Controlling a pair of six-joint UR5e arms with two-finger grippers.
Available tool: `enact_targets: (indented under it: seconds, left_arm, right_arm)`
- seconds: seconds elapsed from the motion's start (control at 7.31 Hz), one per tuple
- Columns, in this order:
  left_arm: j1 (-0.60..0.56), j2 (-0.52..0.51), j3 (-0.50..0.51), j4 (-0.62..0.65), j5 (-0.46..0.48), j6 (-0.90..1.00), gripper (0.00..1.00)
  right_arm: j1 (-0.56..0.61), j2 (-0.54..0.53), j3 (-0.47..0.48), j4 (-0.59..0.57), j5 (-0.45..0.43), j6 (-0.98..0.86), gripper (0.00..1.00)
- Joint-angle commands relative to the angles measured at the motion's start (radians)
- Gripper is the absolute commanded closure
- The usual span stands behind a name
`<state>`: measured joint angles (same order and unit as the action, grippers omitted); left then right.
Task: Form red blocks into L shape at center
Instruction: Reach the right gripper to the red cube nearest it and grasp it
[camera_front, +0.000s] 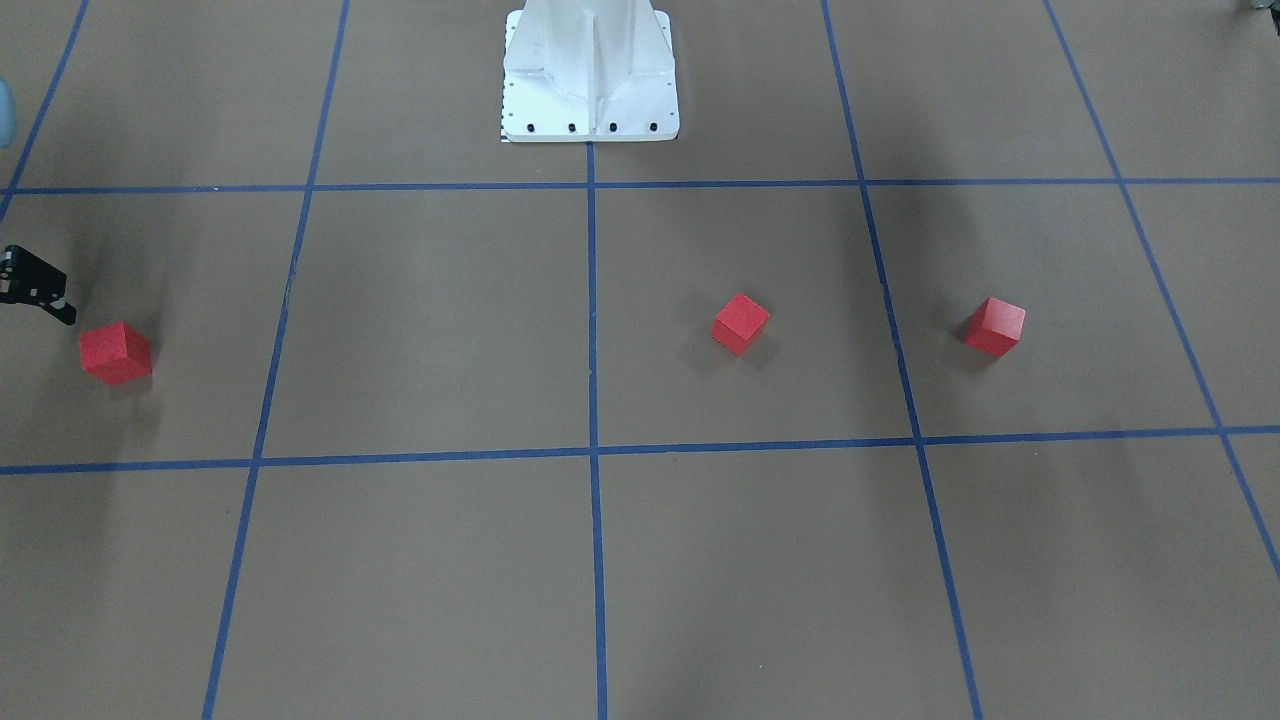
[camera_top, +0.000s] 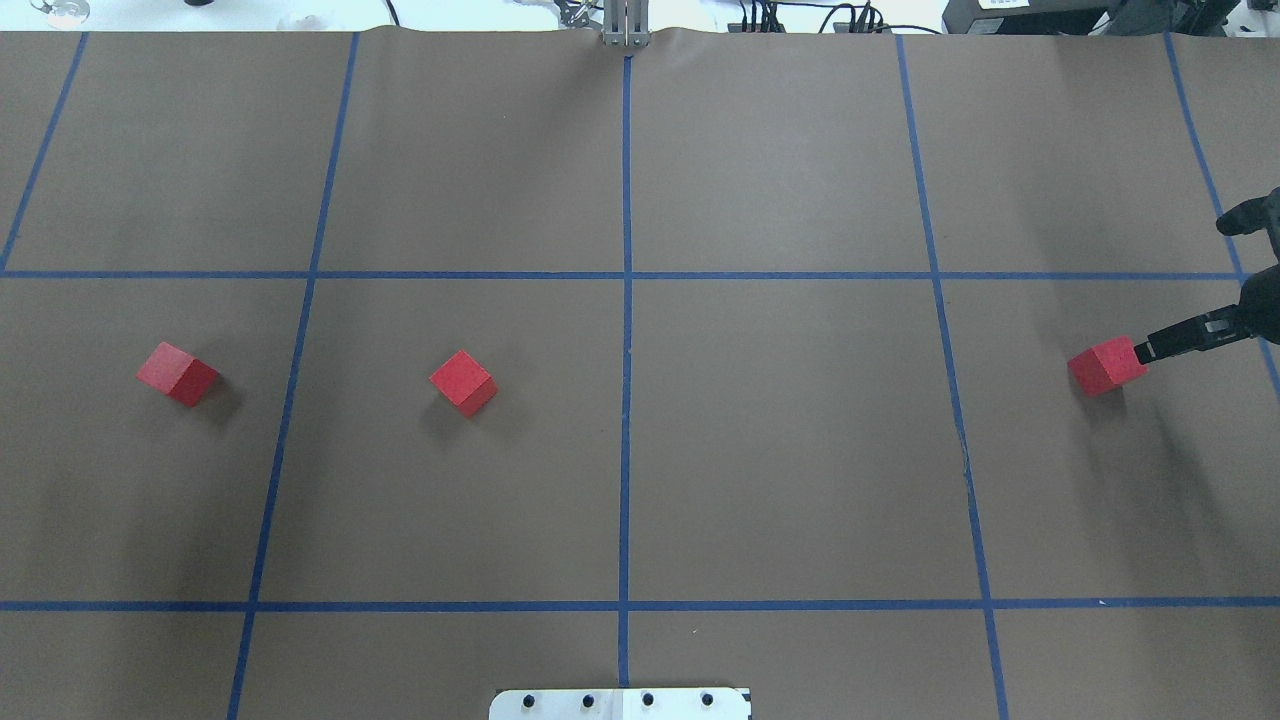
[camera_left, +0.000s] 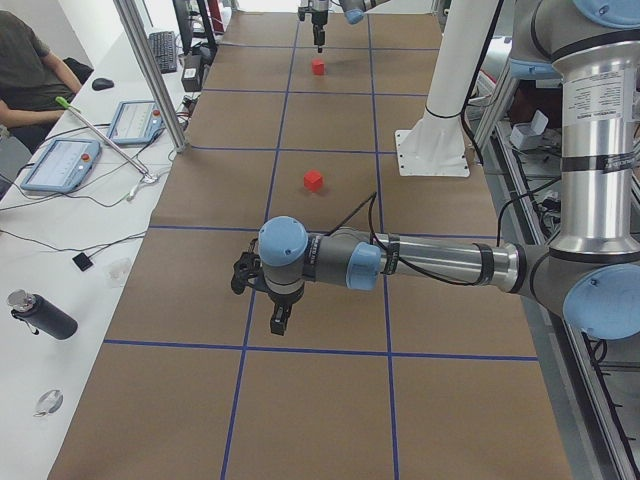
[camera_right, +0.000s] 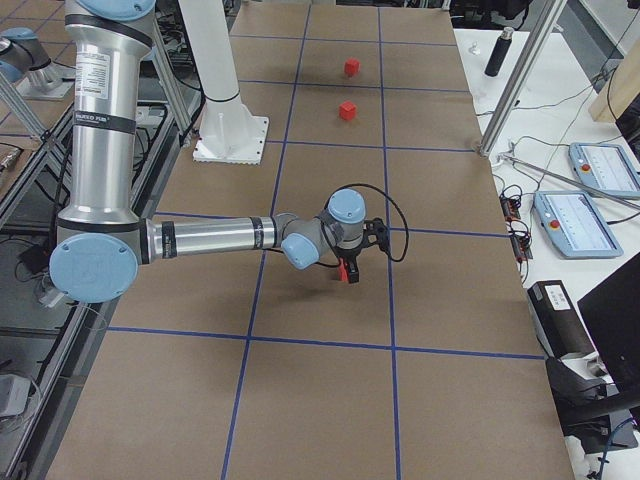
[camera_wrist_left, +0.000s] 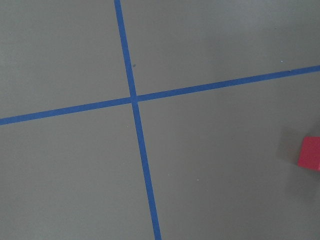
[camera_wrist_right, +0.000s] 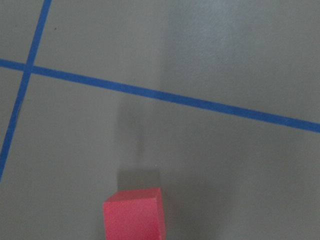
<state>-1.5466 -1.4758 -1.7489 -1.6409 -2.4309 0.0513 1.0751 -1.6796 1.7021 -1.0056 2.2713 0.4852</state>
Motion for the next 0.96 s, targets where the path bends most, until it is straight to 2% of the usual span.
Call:
enact_targets:
  seconds: [0.0, 0.41, 0.55, 0.68, 0.82]
  left_arm:
    - [0.000, -0.001, 0.002, 0.000, 0.000, -0.001, 0.00]
    - [0.000, -0.001, 0.002, 0.000, 0.000, -0.001, 0.00]
    - [0.000, -0.001, 0.002, 0.000, 0.000, -0.001, 0.00]
    - [0.000, -0.001, -0.001, 0.000, -0.002, -0.001, 0.00]
    - [0.000, -0.001, -0.001, 0.000, -0.002, -0.001, 0.00]
  right_arm:
    - [-0.079, 0.018, -0.013, 0.012, -0.062, 0.013, 0.01]
    - [-0.095, 0.080, -0.107, 0.016, -0.064, 0.004, 0.04]
    - [-0.095, 0.080, -0.111, 0.019, -0.061, 0.007, 0.37]
    - [-0.090, 0.080, -0.111, 0.018, -0.055, 0.012, 0.99]
    - [-0.089, 0.078, -0.102, 0.016, -0.046, 0.013, 1.00]
